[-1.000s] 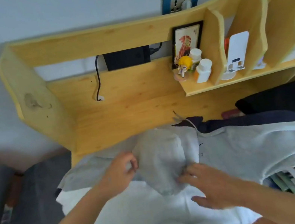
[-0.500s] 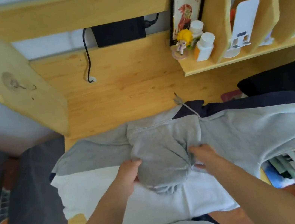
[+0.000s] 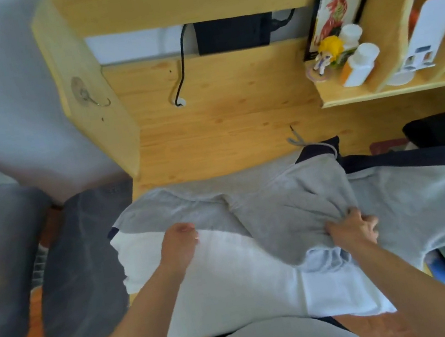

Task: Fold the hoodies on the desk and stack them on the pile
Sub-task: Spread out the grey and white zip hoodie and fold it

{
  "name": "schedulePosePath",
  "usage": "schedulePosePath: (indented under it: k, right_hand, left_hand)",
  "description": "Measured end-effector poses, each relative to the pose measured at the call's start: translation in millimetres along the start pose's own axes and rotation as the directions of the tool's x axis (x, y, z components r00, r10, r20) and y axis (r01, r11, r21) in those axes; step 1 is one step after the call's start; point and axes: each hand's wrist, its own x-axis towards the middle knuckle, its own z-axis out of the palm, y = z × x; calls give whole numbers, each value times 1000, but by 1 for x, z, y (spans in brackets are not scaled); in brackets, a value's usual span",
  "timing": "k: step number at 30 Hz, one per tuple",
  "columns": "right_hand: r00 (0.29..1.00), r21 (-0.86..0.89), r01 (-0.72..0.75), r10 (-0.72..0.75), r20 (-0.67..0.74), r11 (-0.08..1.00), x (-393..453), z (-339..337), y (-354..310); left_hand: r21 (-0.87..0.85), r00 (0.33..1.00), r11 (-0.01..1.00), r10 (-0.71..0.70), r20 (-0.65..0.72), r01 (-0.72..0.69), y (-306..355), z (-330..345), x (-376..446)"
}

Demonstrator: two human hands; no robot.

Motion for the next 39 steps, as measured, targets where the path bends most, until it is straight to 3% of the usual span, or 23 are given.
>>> schedulePosePath:
  k: [2,4,6,8,9,11,12,13,14,16,18,21,25,30,33,36,39]
  right_hand:
    - [999,33,-24,26,-36,999,-1,-6,-1]
    - [997,115,64,-58,-52,991,-13,-22,-10]
    - [975,261,218,-202,-88,940,-38,-38,-14]
    - [925,381,375,-371,-85,845,-76,-52,-7]
    - [897,411,412,-442,-25,813,-92,-57,1]
    - [833,439,358,-494,250,824,-106,-58,23]
    - [803,427,272,-448,393,862,-101,-56,35]
    - [815,390,191,-367,448,901,-91,-54,47]
    - [875,359,131,-278,397,924,-75,-52,56]
    - [980,262,97,-138,143,960,-37,-49,65]
    - [994,214,98,-105,24,972,-6,-52,54]
    - [983,263,140,-166,77,955,21,-54,11]
    - [976,393,69,-143,164,917,44,-46,-43]
    - [965,468,22,-141,219,883,43,-40,-66]
    - [950,689,-108,-130,284,717,30,-54,-63]
    - [924,808,-183,-182,335,560,16,-75,-61]
    - [882,838,-152,-310,355,525,0,-87,-78]
  left_hand:
    - [-114,956,971,-181,232,211,15,32,-15]
    - [-25,853,942,-291,433,334,25,66,-33]
    - [45,785,923,-349,513,381,27,92,-45]
    - [-36,770,904,-342,539,427,27,111,-50]
    - [-138,784,887,-306,540,441,27,114,-52]
    - [-376,858,825,-229,459,421,23,112,-49]
    - [-430,895,814,-228,382,391,18,107,-43]
    - [-459,922,811,-240,302,362,13,100,-38]
    - [-470,939,816,-256,230,338,7,92,-33]
    - [-482,949,817,-285,138,316,0,79,-26]
    - [-452,952,838,-285,112,305,-4,75,-20]
    - [-391,963,881,-251,93,268,4,85,-1]
    - [-269,982,944,-180,56,189,27,101,28]
    - [-180,956,950,-222,190,257,47,120,29]
    - [-395,960,888,-150,236,236,61,93,23]
    - [-685,985,726,67,158,61,87,41,10]
    - [-673,976,729,214,50,-125,120,-8,-4]
